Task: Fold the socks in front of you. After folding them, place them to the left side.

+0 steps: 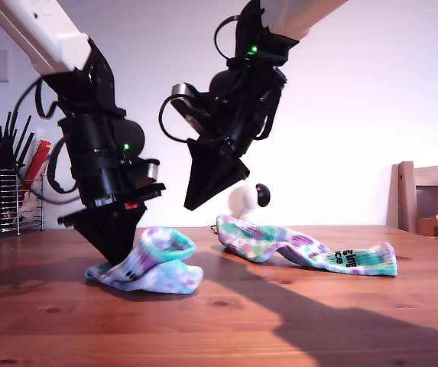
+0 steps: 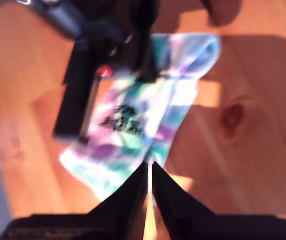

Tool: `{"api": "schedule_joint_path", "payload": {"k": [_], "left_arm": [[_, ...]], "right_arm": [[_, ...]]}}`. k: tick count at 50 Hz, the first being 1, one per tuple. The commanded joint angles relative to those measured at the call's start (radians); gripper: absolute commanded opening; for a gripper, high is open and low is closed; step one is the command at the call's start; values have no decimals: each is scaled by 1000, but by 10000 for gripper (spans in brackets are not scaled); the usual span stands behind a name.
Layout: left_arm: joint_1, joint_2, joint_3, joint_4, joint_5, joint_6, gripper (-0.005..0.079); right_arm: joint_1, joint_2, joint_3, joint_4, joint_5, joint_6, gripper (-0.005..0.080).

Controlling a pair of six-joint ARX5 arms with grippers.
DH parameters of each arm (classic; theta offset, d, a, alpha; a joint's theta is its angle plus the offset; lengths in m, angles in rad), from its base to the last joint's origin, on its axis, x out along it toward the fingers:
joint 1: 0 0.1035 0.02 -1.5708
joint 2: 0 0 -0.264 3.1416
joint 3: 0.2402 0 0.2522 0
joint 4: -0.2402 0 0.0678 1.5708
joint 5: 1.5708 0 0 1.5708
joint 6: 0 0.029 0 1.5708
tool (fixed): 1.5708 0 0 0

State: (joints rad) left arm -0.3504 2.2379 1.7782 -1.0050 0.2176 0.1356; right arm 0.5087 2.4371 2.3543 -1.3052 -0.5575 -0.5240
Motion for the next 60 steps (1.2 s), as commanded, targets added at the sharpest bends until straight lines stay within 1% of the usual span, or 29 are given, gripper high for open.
{"api": "schedule_joint_path", "payload": {"k": [1,6,12,18,27,32,37,43,44,45,51,57,58,60], "left_arm": [[-3,13,-21,10,-6,4,-19],[-3,15,-21,16,4,4,-19],[-5,22,-21,16,50,5,-19],[-9,26,-21,42,109,4,-19],[-9,27,-21,51,155,-5,-20],[-5,27,-21,40,171,-8,-20],[-4,27,-21,39,163,-16,-20],[9,27,-21,38,122,-84,-20],[12,27,-21,37,122,-84,-20],[15,27,-21,36,126,-123,-20],[39,27,-21,31,130,-175,-20],[65,27,-21,32,130,-269,-20],[68,27,-21,31,130,-269,-20],[73,27,-21,31,134,-317,-20]], "right_arm": [[12,-28,-5,0,-21,-3,-12],[30,-27,-5,1,-28,-3,-12],[49,-27,-6,3,-28,-13,-12],[50,-27,-7,-22,-29,-27,-12],[36,-27,-18,-30,-29,-27,-12],[34,-27,-35,-22,-29,-37,-12],[35,-25,-58,-19,-35,-69,-12],[36,-25,-100,10,-35,-77,-12],[36,-25,-103,15,-35,-74,-12],[36,-25,-107,19,-35,-73,-12],[37,-25,-110,43,-40,-73,-12],[41,-25,-110,51,-46,-74,-12],[41,-25,-110,53,-46,-74,-12],[43,-25,-110,59,-46,-72,-12]]}}
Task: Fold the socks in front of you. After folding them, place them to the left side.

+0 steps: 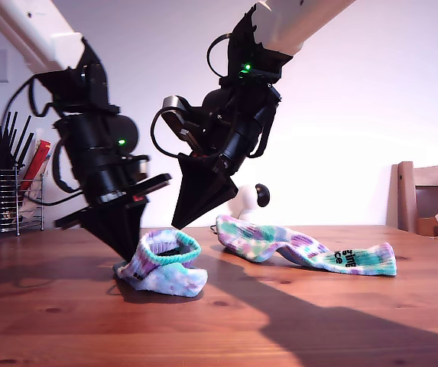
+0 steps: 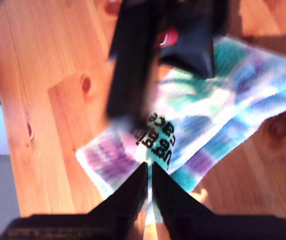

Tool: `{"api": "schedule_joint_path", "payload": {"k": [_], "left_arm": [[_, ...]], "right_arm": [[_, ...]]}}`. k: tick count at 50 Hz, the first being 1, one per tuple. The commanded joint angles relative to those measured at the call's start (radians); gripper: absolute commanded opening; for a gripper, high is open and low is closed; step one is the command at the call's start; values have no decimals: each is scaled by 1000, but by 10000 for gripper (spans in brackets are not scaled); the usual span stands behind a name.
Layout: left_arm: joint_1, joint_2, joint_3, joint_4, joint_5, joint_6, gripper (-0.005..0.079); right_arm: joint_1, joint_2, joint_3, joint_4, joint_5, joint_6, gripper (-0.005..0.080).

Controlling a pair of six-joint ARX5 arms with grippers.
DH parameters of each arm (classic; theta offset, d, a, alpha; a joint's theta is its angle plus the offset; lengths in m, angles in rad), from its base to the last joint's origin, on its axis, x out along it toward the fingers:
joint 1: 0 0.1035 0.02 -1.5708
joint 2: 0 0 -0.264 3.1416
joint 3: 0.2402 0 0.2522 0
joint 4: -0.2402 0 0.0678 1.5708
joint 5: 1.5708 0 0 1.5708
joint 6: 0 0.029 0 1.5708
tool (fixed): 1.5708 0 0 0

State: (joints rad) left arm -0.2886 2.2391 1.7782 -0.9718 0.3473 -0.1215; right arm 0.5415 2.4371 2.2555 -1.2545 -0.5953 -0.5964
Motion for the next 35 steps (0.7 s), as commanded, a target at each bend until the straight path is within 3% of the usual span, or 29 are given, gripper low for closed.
{"api": "schedule_joint_path", "payload": {"k": [1,6,18,35], "left_arm": [[13,26,-21,-2,6,-60,-20],[15,26,-21,0,11,-143,-19],[-11,31,-21,55,26,-222,-19],[-10,74,-21,57,38,-232,-19]], "right_arm": [[12,-25,-11,13,-8,6,-12],[22,-25,-11,24,-19,14,-12],[33,-25,-12,25,-77,13,-12],[34,-24,-83,117,-52,5,-12]]}}
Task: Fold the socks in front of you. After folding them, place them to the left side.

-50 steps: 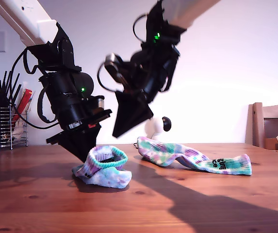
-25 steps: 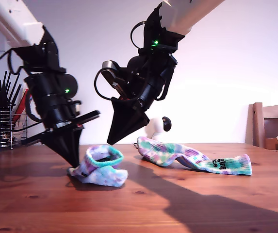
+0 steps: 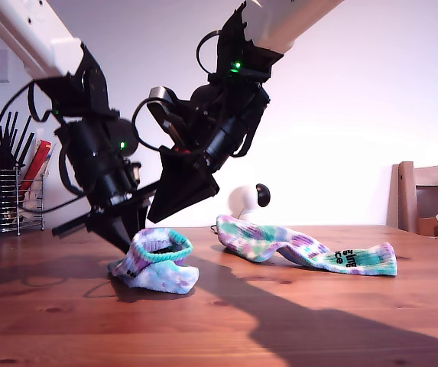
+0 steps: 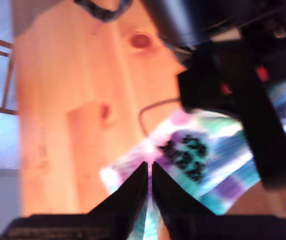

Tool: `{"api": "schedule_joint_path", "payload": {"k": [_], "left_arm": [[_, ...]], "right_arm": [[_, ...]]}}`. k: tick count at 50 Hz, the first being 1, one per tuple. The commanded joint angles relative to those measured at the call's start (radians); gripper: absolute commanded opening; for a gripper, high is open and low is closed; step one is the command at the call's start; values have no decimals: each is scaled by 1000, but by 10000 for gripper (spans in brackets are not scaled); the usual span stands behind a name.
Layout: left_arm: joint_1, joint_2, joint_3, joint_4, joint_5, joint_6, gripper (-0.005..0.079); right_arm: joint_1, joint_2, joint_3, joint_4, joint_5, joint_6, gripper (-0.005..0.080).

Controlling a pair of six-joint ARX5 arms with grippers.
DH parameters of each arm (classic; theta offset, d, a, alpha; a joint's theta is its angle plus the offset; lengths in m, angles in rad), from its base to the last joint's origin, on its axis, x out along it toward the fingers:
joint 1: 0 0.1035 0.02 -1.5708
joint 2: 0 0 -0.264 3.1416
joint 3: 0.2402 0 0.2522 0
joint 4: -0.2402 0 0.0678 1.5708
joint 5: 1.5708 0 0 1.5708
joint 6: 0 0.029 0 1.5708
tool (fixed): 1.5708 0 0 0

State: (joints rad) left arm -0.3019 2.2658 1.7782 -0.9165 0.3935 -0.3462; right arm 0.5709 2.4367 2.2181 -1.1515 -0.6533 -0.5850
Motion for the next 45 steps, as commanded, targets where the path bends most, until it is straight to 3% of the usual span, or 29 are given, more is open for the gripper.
{"api": "schedule_joint_path", "payload": {"k": [1,30,45], "left_arm": [[3,48,-21,6,-8,-7,-19],[31,48,-21,57,-3,-17,-19],[32,48,-21,50,37,6,-19]], "right_arm": [[5,-23,-52,22,8,-6,-12],[18,-23,-214,96,20,-6,-12],[31,-23,-319,217,54,9,-12]]}}
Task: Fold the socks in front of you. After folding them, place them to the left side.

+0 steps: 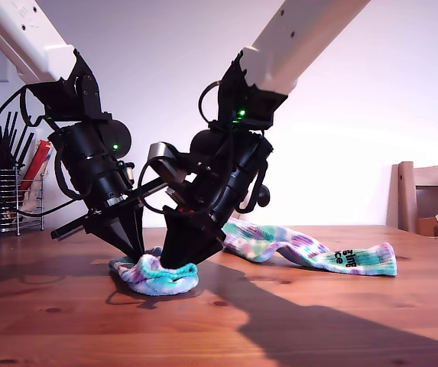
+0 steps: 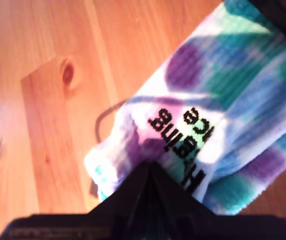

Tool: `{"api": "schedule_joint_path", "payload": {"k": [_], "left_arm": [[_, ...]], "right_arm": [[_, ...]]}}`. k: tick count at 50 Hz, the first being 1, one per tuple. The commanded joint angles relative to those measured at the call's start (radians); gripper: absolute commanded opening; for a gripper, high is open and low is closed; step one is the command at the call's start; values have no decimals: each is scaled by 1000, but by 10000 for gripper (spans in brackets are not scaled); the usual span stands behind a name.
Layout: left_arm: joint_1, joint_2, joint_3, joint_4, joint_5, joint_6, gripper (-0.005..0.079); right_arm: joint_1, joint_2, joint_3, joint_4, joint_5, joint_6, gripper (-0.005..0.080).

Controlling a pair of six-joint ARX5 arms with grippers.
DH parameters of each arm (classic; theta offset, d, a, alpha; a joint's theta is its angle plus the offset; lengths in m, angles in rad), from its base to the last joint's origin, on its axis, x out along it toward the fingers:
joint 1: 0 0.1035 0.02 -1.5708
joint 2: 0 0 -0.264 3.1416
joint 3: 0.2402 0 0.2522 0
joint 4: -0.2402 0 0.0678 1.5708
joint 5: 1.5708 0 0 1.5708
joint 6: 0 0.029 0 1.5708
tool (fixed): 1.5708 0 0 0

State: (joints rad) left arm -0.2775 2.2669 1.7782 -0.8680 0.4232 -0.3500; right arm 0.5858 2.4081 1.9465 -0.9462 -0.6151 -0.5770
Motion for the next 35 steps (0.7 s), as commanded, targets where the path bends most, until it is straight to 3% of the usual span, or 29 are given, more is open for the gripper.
{"api": "schedule_joint_path", "payload": {"k": [1,13,25,35], "left_arm": [[7,47,-21,2,11,10,-19],[7,40,-20,2,53,50,-19],[6,6,-18,-3,73,97,-19],[6,-24,-17,-19,121,127,-19]], "right_arm": [[17,6,-55,19,22,2,-12],[16,-13,-27,30,21,13,-12],[2,-53,56,7,-56,28,-12],[0,-85,72,-10,-66,25,-12]]}}
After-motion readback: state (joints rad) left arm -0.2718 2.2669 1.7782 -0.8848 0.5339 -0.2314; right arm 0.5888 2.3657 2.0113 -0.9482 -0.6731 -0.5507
